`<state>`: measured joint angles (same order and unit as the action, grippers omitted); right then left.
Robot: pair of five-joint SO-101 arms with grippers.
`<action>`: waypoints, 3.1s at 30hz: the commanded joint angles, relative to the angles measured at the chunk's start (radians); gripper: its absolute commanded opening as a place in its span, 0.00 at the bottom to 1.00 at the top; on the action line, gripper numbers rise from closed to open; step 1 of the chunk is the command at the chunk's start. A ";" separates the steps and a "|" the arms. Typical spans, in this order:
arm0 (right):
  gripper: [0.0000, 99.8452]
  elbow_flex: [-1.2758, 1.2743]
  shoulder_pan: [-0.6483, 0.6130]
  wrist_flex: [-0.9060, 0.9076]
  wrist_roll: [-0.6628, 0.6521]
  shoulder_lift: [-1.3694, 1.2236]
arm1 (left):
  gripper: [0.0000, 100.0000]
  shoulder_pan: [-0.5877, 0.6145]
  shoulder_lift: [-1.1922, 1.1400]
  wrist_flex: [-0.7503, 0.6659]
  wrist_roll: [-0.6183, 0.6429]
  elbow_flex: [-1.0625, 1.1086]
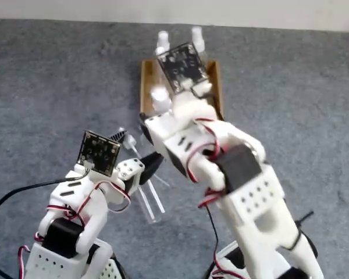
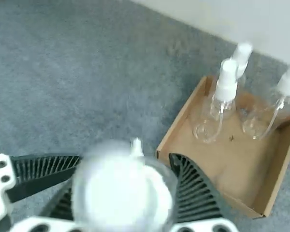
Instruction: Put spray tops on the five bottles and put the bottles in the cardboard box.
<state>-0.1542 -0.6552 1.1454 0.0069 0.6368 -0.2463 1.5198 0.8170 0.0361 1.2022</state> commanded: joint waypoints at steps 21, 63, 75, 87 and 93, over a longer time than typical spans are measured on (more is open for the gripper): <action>0.00 -0.013 0.476 -0.214 -0.078 -0.265 | 0.09 0.176 0.004 -0.037 -0.002 0.004; 0.27 -0.025 0.931 0.047 -0.512 -0.750 | 0.09 0.265 -0.545 0.135 -0.081 -0.171; 0.27 -0.024 0.779 0.182 -0.512 -0.575 | 0.09 0.266 -0.605 0.110 -0.083 -0.174; 0.27 -0.305 0.351 0.245 -0.559 -0.305 | 0.09 0.268 -0.605 0.112 -0.083 -0.173; 0.27 -0.424 0.335 0.073 -0.562 -0.409 | 0.09 0.268 -0.605 0.112 -0.083 -0.171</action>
<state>-0.5639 -0.3130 1.2881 -0.5439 0.2547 0.0084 0.9168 0.9459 -0.0422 1.0380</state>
